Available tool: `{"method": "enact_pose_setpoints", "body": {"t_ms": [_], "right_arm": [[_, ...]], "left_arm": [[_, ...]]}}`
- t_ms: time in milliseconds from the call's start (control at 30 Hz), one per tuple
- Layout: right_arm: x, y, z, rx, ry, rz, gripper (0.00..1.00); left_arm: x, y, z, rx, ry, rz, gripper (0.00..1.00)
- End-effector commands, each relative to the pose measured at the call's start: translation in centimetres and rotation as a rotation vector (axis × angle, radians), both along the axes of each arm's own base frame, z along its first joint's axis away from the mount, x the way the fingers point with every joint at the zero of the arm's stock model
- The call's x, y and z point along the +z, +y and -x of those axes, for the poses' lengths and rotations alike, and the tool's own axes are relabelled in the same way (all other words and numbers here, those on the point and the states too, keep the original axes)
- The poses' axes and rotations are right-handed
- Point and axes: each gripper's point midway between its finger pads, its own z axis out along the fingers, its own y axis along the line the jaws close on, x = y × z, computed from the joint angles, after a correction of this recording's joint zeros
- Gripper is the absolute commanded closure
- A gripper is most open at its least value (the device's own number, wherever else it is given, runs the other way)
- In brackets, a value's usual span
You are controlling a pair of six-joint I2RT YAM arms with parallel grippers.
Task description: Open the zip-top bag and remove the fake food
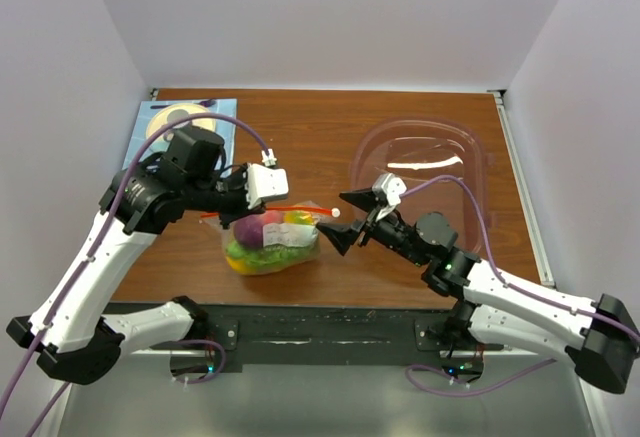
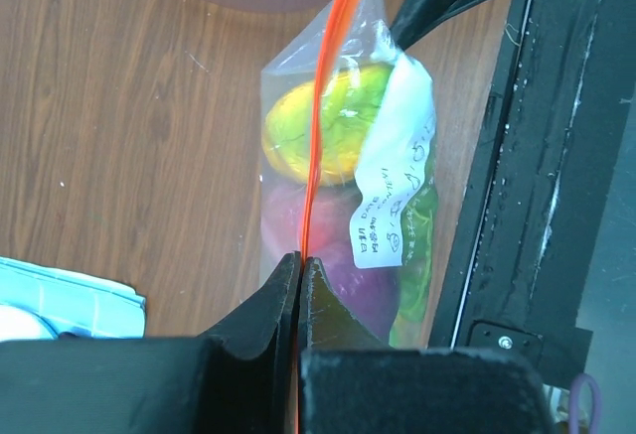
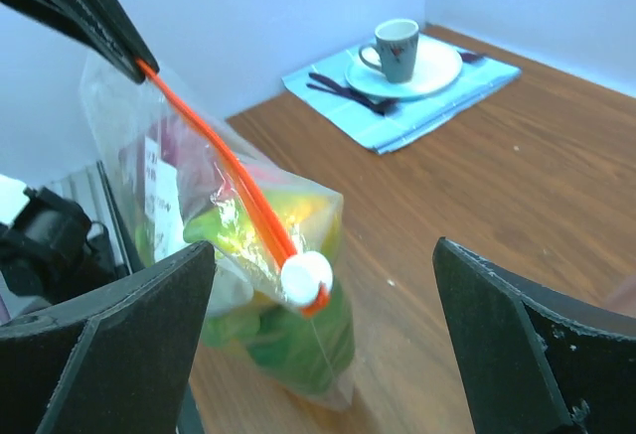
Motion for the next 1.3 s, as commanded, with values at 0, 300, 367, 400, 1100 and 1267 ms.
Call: {"method": "enact_pose_setpoints", "body": {"t_ms": [0,300,367,400,1100,1267], "right_arm": [[3.3,1.3,-0.2,0.036,-0.062,-0.142,0.07],[4.9,2.7,0.1,0.118,-0.080,-0.236,0.50],[5.2,2.7,0.4,0.139,-0.094,-0.240,0.60],[5.6,2.7,0.4,0.143,-0.098,-0.243,0.70],[4.7,5.1,4.0,0.410,-0.044,-0.080,0.95],[4.7,5.0,4.0,0.411,-0.050,-0.058,0.94]], "left_arm": [[2.9,-0.7,0.1,-0.005,-0.029,0.074,1.00],[3.3,-0.7,0.4,-0.003,-0.016,0.085,1.00],[2.7,-0.7,0.5,-0.002,-0.003,0.078,1.00],[2.4,-0.6,0.6,-0.002,0.003,0.076,1.00],[-0.5,-5.7,-2.4,-0.070,0.064,0.076,0.58],[-1.7,-6.2,-1.3,-0.111,0.105,0.063,0.73]]}}
